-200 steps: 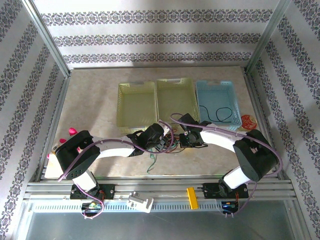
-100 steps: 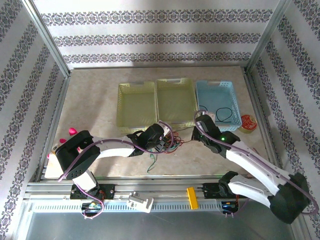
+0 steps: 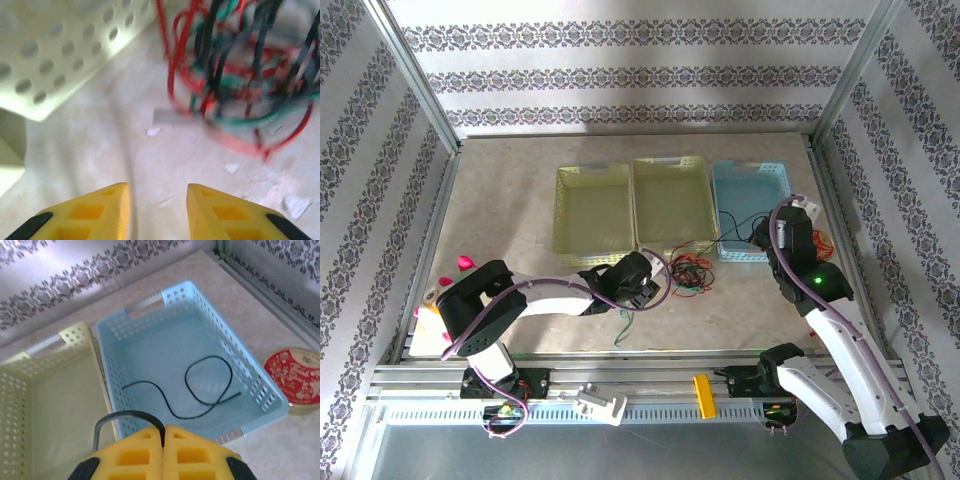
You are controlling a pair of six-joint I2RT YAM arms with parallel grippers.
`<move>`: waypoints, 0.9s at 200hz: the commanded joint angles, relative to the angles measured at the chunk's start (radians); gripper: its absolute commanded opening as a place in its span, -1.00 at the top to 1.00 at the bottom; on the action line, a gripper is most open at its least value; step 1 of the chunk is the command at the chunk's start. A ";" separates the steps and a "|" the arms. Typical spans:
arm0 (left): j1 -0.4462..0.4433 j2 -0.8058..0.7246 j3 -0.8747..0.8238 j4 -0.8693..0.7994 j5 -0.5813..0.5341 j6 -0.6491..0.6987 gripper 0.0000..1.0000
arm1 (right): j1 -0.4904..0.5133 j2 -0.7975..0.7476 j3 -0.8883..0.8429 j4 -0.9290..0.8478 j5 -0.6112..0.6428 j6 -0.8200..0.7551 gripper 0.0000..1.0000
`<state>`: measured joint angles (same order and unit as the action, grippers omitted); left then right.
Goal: Untangle the cables
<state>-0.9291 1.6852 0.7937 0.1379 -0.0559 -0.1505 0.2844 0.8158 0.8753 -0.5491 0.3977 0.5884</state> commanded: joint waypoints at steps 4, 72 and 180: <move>0.004 0.004 -0.008 -0.033 -0.016 0.006 0.31 | -0.020 0.017 0.033 0.021 -0.043 -0.038 1.00; 0.004 -0.073 -0.026 0.069 0.164 0.068 -0.02 | -0.044 0.041 0.029 0.061 -0.190 -0.028 1.00; -0.007 0.209 0.243 0.252 0.218 0.075 -0.04 | -0.049 0.085 0.026 0.058 -0.328 0.011 1.00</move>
<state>-0.9295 1.8458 0.9882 0.3229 0.1707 -0.0822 0.2440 0.9070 0.8879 -0.5037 0.0948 0.5808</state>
